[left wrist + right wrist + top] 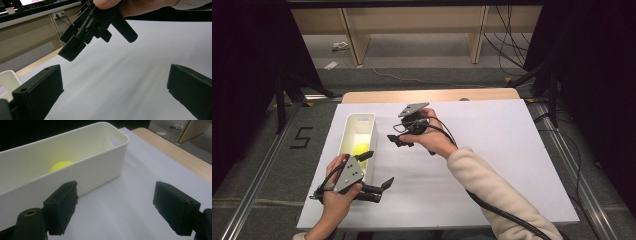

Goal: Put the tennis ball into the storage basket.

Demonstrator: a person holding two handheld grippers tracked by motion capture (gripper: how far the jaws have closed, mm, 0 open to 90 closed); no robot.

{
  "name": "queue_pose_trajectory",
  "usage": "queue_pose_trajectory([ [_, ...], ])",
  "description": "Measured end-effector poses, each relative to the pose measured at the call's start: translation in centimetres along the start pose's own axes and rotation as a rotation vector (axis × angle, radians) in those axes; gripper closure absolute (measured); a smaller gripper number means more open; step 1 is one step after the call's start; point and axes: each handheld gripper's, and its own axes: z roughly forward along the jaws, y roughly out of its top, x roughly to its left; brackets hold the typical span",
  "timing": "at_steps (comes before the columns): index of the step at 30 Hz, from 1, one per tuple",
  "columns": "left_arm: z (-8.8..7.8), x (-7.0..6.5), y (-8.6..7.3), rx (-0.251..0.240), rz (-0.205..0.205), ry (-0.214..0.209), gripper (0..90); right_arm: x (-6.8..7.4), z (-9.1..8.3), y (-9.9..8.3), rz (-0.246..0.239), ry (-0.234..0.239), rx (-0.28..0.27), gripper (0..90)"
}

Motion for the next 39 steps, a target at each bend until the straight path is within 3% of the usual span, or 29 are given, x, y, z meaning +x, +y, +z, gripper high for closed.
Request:
queue_pose_trajectory([
  [39,-0.1,0.1,-0.1,0.004,-0.005,0.009,0.0,-2.4,-6.1,-4.9,0.042,-0.077,-0.009,19.4],
])
